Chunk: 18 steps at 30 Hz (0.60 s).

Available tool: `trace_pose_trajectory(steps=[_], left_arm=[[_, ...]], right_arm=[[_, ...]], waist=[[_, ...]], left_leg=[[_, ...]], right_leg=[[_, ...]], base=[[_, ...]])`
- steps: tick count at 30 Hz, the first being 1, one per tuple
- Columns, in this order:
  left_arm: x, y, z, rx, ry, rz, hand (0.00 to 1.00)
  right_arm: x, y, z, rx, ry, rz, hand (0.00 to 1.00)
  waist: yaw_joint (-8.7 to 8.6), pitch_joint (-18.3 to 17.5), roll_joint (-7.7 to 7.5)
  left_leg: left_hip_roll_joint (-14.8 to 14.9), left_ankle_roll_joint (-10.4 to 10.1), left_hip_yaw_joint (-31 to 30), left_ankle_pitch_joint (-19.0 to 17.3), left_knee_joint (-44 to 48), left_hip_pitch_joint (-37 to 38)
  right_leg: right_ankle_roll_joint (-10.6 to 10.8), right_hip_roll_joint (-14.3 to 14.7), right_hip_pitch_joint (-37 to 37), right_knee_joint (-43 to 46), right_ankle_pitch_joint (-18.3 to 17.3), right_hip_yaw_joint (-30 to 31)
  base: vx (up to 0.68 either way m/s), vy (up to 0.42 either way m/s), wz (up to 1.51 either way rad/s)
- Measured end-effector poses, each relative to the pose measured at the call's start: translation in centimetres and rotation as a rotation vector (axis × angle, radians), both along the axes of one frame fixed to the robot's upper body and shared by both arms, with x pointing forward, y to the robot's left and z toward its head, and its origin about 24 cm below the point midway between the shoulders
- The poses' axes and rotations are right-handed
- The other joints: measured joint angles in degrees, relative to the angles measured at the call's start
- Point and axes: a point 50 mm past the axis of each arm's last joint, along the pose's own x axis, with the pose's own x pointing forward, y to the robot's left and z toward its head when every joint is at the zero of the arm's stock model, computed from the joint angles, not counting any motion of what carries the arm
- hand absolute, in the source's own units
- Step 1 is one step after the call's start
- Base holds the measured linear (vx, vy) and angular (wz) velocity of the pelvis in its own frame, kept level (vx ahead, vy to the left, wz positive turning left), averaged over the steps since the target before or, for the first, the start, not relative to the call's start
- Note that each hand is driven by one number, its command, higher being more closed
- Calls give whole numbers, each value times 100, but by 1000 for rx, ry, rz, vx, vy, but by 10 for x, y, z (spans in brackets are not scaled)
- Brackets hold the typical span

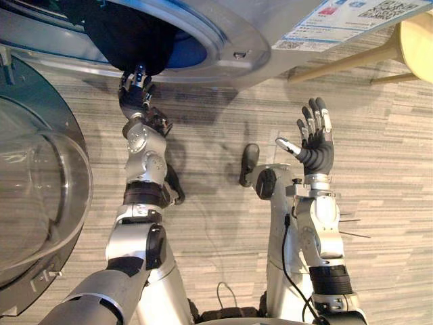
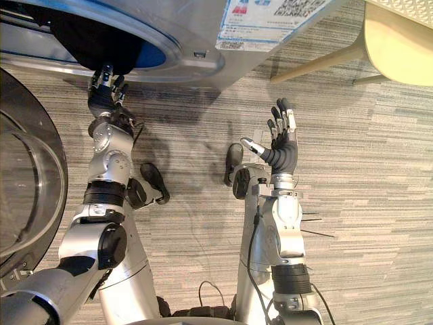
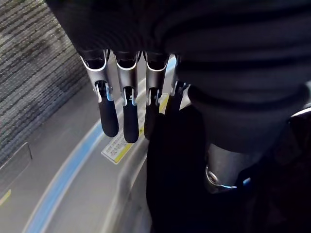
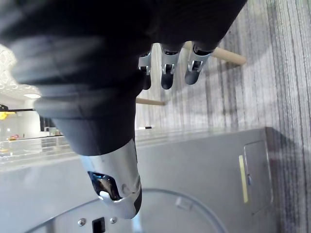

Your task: Pick up the laundry basket with both hands and put the clothes into the washing machine.

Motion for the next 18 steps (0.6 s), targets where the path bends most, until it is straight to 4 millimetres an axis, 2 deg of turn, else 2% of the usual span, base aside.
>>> trace_pose_trajectory(steps=[4,7,9,12,15,18], left_arm=[[0,-3,1,-25,-2,-6,100],[-10,-7,-3,-22,-44,-22,100],[-25,-23,25,25,-238,-83,100],[-40,-32,46,48,-397,-121,100],[-48,-33,42,44,-424,-129,100],[-51,-35,26,57,-386,-144,100]], right_arm=[[0,0,0,0,-5,1,0],[-1,0,-1,-1,-2,2,0],[-3,0,-5,-2,14,1,0],[-3,4,-6,-8,18,16,0],[-4,6,-7,-16,20,25,0],[-7,4,-6,-20,12,17,0]], waist=[[6,1,1],[13,2,3],[57,2,3],[48,3,4],[52,3,8],[136,-4,21]], left_leg=[[-6,7,-1,-4,25,1],[-10,7,-3,-4,31,5],[-27,7,-3,-2,16,60],[-77,-1,45,6,-131,287],[-81,-37,76,27,-313,494],[-87,-69,81,52,-466,615]], right_leg=[[1,-10,1,29,-1,8],[2,-14,3,43,-1,13],[2,-25,54,49,-2,21],[33,-34,233,-55,-6,62],[61,-29,441,-231,0,27],[49,-26,560,-343,6,-18]], base=[[0,0,0],[0,0,0],[-23,-4,4],[-17,-6,3],[0,0,0],[7,-9,2]])
